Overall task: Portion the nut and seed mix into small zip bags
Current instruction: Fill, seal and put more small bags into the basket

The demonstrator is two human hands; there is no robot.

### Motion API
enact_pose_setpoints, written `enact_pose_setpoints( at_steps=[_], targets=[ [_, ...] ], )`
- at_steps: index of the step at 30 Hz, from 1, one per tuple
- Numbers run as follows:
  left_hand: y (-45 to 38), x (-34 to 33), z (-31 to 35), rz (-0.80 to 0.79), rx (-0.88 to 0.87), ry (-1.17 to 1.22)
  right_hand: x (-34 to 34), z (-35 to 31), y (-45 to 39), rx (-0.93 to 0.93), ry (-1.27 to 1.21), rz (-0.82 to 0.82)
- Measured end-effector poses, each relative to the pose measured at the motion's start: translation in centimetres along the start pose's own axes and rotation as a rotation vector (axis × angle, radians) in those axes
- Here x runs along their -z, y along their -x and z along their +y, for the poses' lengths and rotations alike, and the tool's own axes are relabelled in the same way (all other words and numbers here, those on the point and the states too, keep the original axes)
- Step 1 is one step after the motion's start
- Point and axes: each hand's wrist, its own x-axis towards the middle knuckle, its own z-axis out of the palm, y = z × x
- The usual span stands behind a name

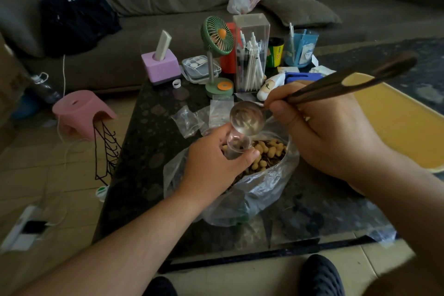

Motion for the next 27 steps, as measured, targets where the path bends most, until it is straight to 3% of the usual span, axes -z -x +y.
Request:
enact_pose_setpoints(
  at_steps=[4,7,12,18,22,27],
  targets=[
    [0.3,0.1,0.0,-0.035,0.036,-0.21,-0.4,0.9,0.4,-0.122,0.009,-0.006],
    [0.4,-0.1,-0.1,-0.038,0.049,-0.27,-0.9,1.8,0.5,-0.23,0.048,-0.16],
    [0.8,-0.3,-0.2,-0.001,-0.073,-0.294,-1.3,2.6,0.7,-0.309,0.11,-0.422],
    [1.8,-0.5,0.3,-0.159,0.001,-0.244,-0.4,3.1,0.8,-0.436,0.379,-0.66],
    [3.1,-1.6,0.6,-0.242,0.04,-0.184,-0.8,3.4,1.0,-0.509,0.376,-0.569],
    [3.2,-2.5,0.5,-0.24,0.046,-0.147,-1.6,2.9,1.0,-0.471,0.28,-0.473]
  ],
)
